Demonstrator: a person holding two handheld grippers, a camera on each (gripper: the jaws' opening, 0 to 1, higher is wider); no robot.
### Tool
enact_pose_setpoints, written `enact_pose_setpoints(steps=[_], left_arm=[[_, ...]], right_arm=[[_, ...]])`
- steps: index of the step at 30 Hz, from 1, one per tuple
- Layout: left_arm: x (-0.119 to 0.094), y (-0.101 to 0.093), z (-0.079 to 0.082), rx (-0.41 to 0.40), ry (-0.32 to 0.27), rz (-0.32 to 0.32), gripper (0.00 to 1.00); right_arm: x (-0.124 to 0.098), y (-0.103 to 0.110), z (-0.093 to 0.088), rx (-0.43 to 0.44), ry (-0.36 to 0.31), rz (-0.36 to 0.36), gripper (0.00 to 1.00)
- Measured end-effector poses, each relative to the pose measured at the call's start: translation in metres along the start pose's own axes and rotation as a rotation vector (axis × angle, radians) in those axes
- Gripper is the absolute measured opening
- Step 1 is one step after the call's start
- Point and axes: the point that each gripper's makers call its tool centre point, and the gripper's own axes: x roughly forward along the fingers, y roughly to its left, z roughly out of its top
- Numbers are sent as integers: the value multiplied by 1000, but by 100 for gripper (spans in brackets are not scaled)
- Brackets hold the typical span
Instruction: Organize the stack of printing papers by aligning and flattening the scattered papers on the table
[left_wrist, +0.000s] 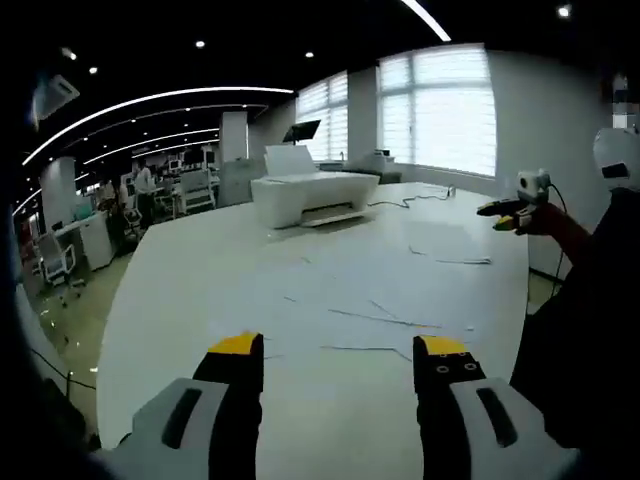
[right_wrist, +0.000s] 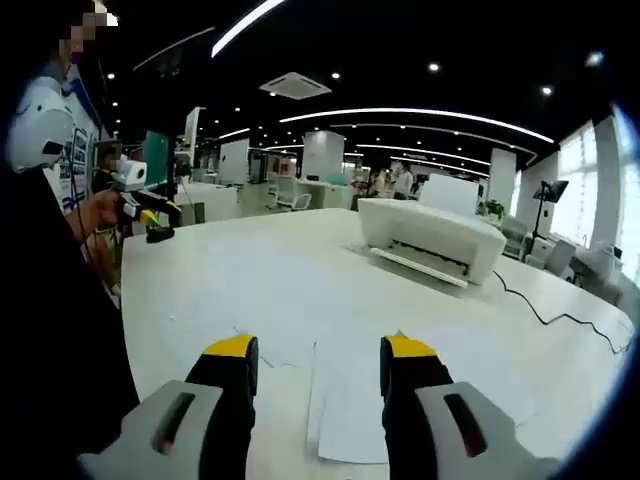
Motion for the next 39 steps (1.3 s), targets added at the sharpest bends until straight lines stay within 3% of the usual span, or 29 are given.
enact_pose_setpoints(steps=[39], left_arm=[[-1, -2, 2, 4, -7, -2, 65]], right_arm=[[3, 4, 2, 12, -17, 3, 48]])
